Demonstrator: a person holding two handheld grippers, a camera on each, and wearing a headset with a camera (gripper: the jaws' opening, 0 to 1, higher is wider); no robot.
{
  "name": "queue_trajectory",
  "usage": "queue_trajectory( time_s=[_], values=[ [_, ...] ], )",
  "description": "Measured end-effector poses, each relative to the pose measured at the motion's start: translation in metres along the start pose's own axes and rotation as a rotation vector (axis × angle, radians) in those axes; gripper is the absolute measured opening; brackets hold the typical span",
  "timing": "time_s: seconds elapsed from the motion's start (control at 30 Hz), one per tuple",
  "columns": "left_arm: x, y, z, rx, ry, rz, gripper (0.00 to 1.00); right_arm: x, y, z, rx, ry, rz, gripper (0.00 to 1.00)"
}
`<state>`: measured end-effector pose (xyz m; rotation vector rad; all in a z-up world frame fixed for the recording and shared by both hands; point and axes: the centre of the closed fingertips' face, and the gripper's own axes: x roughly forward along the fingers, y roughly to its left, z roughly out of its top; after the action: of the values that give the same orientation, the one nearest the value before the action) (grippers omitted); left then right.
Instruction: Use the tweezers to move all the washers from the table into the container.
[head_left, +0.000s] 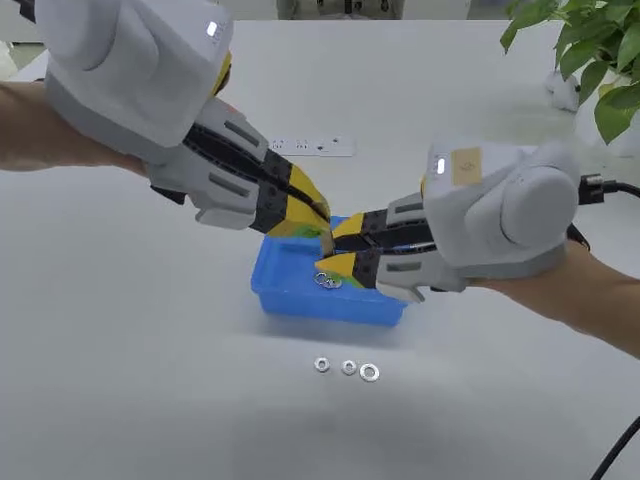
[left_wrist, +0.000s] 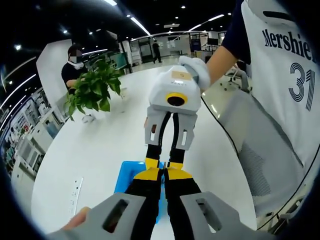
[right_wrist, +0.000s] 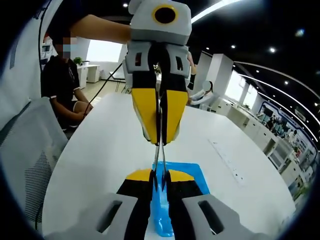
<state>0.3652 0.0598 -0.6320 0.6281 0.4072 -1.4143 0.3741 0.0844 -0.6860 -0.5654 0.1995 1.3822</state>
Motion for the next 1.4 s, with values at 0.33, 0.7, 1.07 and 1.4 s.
queue_trajectory(
  time_s=[0.33,0.7,1.07,1.4],
  values=[
    [0.011,-0.046,-0.003,-0.032,-0.004,-0.029,0.06,-0.008,0.044,-0.007,0.021,0.003,0.046,0.11],
    [0.015,-0.074,-0.019,-0.074,0.016,-0.064,0.06,0.002,0.079,-0.018,0.037,0.016,0.106,0.11],
    [0.026,-0.078,-0.036,-0.097,0.030,-0.094,0.06,0.011,0.085,-0.035,0.081,0.031,0.133,0.11],
    [0.033,-0.064,-0.053,-0.119,0.037,-0.080,0.06,0.026,0.073,-0.051,0.057,0.069,0.123,0.11]
  ],
)
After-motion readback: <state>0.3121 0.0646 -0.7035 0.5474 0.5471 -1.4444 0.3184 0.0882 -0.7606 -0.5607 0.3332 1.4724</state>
